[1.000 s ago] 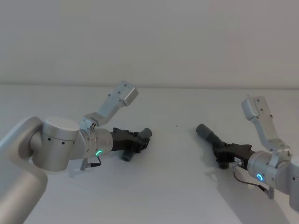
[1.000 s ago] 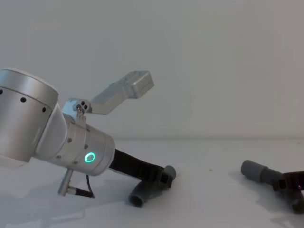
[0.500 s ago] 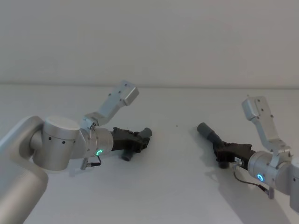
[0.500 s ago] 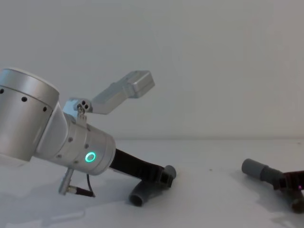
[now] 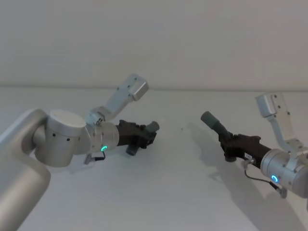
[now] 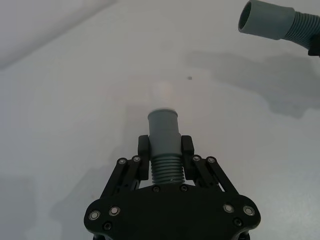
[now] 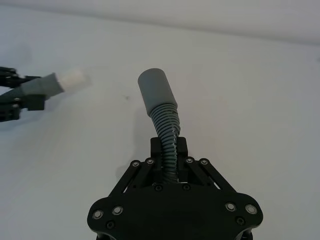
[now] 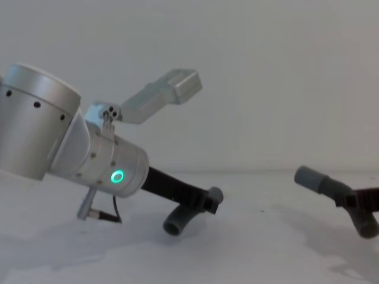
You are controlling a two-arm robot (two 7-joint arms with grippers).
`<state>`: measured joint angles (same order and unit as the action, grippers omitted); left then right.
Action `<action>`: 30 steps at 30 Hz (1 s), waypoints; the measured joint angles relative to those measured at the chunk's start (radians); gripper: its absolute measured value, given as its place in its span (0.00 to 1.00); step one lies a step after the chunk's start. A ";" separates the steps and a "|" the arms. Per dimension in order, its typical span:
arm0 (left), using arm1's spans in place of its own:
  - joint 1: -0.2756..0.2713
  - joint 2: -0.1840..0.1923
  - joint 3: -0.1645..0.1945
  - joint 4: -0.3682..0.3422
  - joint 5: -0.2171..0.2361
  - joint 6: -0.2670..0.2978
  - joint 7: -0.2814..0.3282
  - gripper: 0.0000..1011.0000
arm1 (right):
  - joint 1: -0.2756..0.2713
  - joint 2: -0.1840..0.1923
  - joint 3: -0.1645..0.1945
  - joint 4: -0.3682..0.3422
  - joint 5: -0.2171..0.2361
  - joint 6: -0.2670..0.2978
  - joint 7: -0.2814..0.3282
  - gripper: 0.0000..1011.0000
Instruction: Use both hands to pick up one end of the pipe from the table, align the ends, and insert them.
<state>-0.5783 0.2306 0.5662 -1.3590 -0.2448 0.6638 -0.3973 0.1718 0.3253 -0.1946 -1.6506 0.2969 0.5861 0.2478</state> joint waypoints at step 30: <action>-0.148 0.156 0.150 -0.043 0.044 -0.078 -0.330 0.35 | 0.052 0.246 -0.054 0.059 0.050 -0.277 0.424 0.14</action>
<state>-0.7267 0.3863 0.7163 -1.4017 -0.2005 0.5861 -0.7269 0.2240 0.5715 -0.2488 -1.5919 0.3467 0.3088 0.6720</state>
